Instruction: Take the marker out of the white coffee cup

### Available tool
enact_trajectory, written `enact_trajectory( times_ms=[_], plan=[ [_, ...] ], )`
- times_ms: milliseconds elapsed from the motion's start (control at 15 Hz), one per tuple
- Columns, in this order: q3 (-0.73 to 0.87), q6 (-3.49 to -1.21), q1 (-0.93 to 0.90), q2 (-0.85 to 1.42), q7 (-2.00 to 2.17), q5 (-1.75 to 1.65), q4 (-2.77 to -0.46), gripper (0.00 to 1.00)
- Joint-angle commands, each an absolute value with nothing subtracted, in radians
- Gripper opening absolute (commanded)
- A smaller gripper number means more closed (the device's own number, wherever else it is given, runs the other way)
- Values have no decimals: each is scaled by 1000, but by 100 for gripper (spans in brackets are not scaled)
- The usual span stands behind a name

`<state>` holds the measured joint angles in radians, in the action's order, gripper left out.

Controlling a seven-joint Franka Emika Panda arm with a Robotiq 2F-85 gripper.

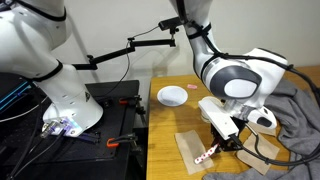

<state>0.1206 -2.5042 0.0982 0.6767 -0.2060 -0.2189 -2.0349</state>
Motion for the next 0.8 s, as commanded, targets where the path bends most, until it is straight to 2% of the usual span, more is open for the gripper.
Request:
enact_trajectory(
  times_ms=[0, 67, 533, 600, 733],
  plan=[
    [110, -2497, 103, 705, -227, -236, -1993, 34],
    [111, -2498, 100, 708, -224, -238, -1989, 46],
    [123, -2506, 69, 610, -197, -265, -2054, 97],
    [125, -2507, 63, 583, -192, -271, -2071, 100],
    [125, -2508, 56, 522, -191, -285, -2107, 100]
  ],
)
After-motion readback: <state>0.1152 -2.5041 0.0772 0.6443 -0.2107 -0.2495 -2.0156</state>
